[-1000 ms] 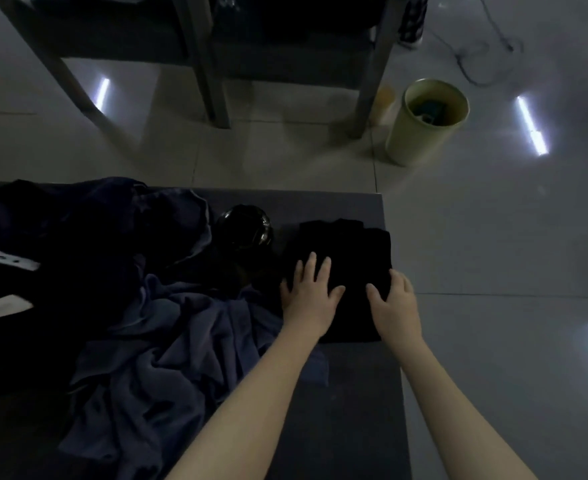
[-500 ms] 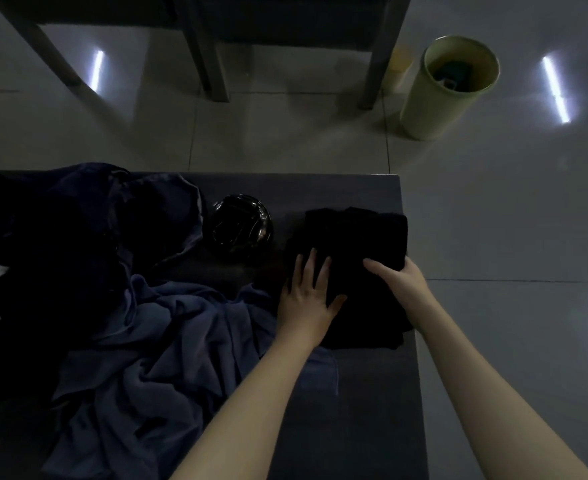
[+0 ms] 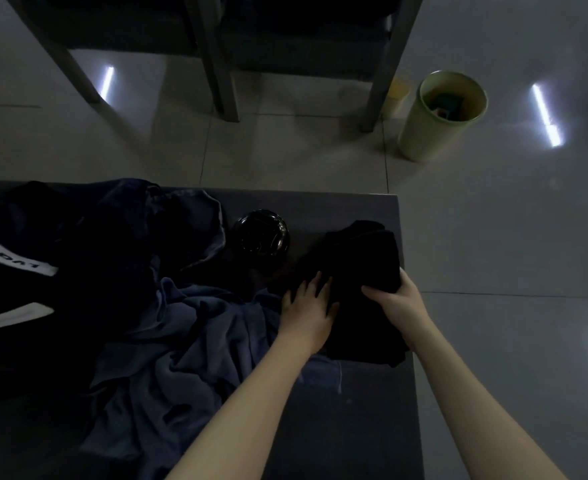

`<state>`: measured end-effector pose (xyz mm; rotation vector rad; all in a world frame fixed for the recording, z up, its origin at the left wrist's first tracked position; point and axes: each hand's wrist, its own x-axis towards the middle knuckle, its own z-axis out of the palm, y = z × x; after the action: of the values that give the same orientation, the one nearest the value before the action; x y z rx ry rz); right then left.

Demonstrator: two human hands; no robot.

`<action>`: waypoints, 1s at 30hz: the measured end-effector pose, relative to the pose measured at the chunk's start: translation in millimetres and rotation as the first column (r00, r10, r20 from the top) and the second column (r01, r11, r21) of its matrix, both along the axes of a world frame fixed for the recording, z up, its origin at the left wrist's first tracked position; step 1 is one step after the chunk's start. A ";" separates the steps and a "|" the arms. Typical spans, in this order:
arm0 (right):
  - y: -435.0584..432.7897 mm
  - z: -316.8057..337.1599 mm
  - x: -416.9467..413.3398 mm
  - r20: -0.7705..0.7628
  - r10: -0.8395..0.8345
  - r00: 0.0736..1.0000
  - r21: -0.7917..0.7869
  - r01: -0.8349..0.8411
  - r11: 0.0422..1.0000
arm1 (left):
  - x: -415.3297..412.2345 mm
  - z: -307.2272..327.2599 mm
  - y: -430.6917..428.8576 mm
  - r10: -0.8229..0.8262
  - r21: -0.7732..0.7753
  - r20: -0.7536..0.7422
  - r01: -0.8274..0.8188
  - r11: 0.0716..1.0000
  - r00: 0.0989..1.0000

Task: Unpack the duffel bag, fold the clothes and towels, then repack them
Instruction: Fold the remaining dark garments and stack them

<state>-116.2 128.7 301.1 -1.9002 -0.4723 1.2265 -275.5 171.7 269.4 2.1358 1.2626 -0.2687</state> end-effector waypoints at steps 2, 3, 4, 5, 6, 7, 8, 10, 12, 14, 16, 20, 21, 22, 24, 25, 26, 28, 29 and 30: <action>-11.3 11.3 -8.2 0.052 0.012 0.999 0.007 -0.012 1.000 | -9.7 13.2 -10.1 0.040 -0.001 0.097 -0.041 0.999 0.994; -17.5 18.9 -12.7 0.063 0.019 0.998 0.009 -0.020 1.000 | -15.2 21.2 -15.8 0.064 -0.012 0.141 -0.063 0.998 0.988; -23.6 28.5 -17.3 0.072 0.031 0.997 0.007 -0.032 0.999 | -21.0 29.8 -21.2 0.089 -0.031 0.180 -0.084 0.996 0.980; -29.6 38.5 -21.7 0.083 0.044 0.996 0.009 -0.045 0.999 | -27.2 38.4 -26.2 0.113 -0.054 0.212 -0.104 0.993 0.971; -35.3 49.2 -26.4 0.097 0.054 0.994 0.011 -0.056 0.998 | -33.2 48.1 -30.6 0.136 -0.075 0.239 -0.122 0.990 0.961; -40.6 59.7 -31.4 0.113 0.061 0.992 0.017 -0.064 0.998 | -39.7 57.1 -34.9 0.157 -0.089 0.269 -0.138 0.987 0.950; -45.0 70.4 -36.8 0.128 0.066 0.990 0.023 -0.070 0.997 | -46.1 65.7 -38.4 0.171 -0.092 0.308 -0.149 0.984 0.936; -53.0 92.1 -49.9 0.155 0.078 0.985 0.039 -0.085 0.996 | -60.1 84.0 -44.4 0.190 -0.088 0.390 -0.169 0.982 0.901; -59.7 111.8 -66.0 0.182 0.102 0.978 0.055 -0.114 0.992 | -80.4 100.7 -48.3 0.223 -0.099 0.465 -0.200 0.975 0.857; -62.8 129.3 -85.0 0.237 0.153 0.959 0.061 -0.172 0.983 | -110.2 114.3 -49.2 0.243 -0.088 0.497 -0.231 0.969 0.833; -59.7 144.1 -108.2 0.298 0.224 0.928 0.063 -0.253 0.965 | -150.6 127.1 -44.9 0.277 -0.036 0.493 -0.299 0.953 0.824; -34.1 167.4 -168.0 0.400 0.367 0.840 0.056 -0.422 0.905 | -246.2 146.5 -15.5 0.386 0.096 0.458 -0.476 0.874 0.800; -25.3 171.3 -184.0 0.428 0.393 0.814 0.061 -0.460 0.886 | -269.2 149.9 -4.7 0.407 0.128 0.433 -0.501 0.856 0.804; -16.2 174.3 -199.1 0.453 0.413 0.790 0.071 -0.493 0.867 | -290.9 153.6 6.4 0.429 0.149 0.412 -0.524 0.838 0.804; 2.8 179.1 -229.1 0.478 0.443 0.759 0.088 -0.543 0.835 | -331.1 160.0 27.9 0.468 0.175 0.380 -0.559 0.811 0.798; 12.0 181.7 -243.6 0.488 0.458 0.743 0.094 -0.566 0.819 | -348.7 162.4 38.7 0.475 0.198 0.352 -0.560 0.805 0.806; 21.3 184.4 -257.6 0.496 0.472 0.728 0.098 -0.588 0.803 | -365.1 163.6 49.7 0.472 0.234 0.307 -0.546 0.804 0.826; 41.0 189.2 -283.9 0.511 0.497 0.702 0.104 -0.624 0.775 | -394.0 163.6 74.3 0.432 0.357 0.186 -0.470 0.808 0.883; 50.5 191.0 -295.7 0.521 0.504 0.689 0.107 -0.639 0.762 | -405.2 163.1 88.4 0.395 0.428 0.120 -0.406 0.807 0.911; 59.7 192.2 -306.6 0.532 0.514 0.673 0.108 -0.655 0.748 | -414.9 162.7 102.9 0.358 0.489 0.067 -0.343 0.802 0.931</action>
<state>-422.8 188.3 493.2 -1.8232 -1.5646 0.9681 -690.4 274.6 432.0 2.2418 1.8723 0.2126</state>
